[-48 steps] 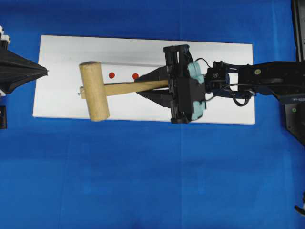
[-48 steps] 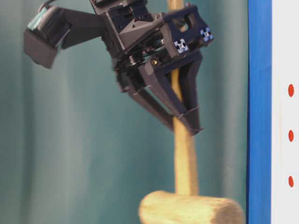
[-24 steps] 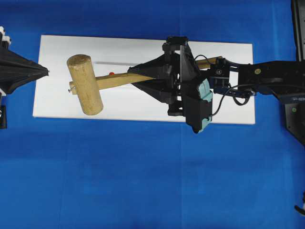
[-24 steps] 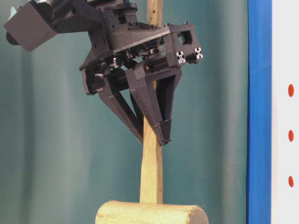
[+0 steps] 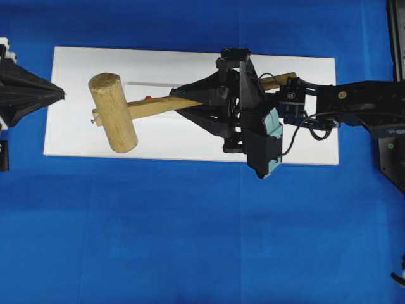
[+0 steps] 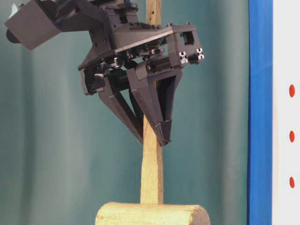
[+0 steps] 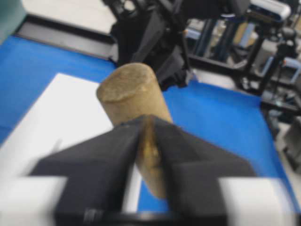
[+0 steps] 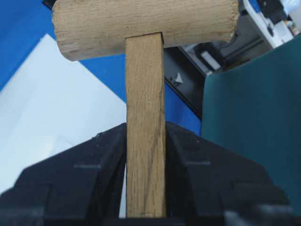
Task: Hit the mark with a hammer.
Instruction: 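Hold the mallet raised and bring the left gripper toward its head, then grasp the mallet head with the left gripper and turn it upright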
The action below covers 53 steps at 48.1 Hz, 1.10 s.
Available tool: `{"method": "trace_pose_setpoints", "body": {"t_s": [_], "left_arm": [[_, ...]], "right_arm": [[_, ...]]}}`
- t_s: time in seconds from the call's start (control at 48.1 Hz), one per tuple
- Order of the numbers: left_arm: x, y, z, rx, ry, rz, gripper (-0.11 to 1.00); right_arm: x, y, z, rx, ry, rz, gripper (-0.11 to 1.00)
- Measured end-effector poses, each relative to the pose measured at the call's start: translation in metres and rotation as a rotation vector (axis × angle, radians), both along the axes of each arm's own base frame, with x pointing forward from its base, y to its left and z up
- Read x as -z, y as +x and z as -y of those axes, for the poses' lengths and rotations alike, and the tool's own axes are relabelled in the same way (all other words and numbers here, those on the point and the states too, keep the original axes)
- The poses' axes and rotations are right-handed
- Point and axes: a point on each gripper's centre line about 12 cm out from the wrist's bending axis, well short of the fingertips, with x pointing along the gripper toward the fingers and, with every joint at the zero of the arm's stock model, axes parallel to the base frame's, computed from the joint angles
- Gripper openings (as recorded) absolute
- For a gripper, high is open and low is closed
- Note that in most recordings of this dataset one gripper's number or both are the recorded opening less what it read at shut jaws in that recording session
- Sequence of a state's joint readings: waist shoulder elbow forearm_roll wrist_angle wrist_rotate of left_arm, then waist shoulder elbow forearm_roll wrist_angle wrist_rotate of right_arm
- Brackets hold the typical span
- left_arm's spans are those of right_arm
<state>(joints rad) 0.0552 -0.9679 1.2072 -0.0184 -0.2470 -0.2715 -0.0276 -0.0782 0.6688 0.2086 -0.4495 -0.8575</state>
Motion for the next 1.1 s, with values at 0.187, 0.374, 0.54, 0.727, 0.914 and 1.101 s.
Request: {"method": "trace_pose_setpoints", "body": {"t_s": [0.187,0.374,0.54,0.727,0.914,1.101], "left_arm": [[0.001,0.0,-0.001,-0.004,-0.163,0.004,0.82],[0.002,0.0,-0.001,-0.005,-0.219,0.005,0.93],[0.003,0.001,-0.004,-0.018,-0.227,0.002,0.93],[0.01,0.012,-0.008,-0.036,-0.231,-0.01,0.93],[0.015,0.03,-0.01,-0.038,-0.231,-0.016,0.94],[0.017,0.052,-0.012,-0.04,-0.225,-0.028,0.94]], "right_arm": [[-0.001,0.0,0.001,0.001,-0.008,0.005,0.1],[-0.001,0.0,0.001,0.001,-0.008,0.004,0.1],[-0.001,0.0,0.001,0.001,-0.007,0.005,0.1],[-0.001,0.0,0.001,0.0,-0.01,0.005,0.1],[-0.001,0.0,0.0,0.001,-0.005,0.005,0.1],[-0.001,0.0,0.002,0.011,0.007,0.006,0.1]]}}
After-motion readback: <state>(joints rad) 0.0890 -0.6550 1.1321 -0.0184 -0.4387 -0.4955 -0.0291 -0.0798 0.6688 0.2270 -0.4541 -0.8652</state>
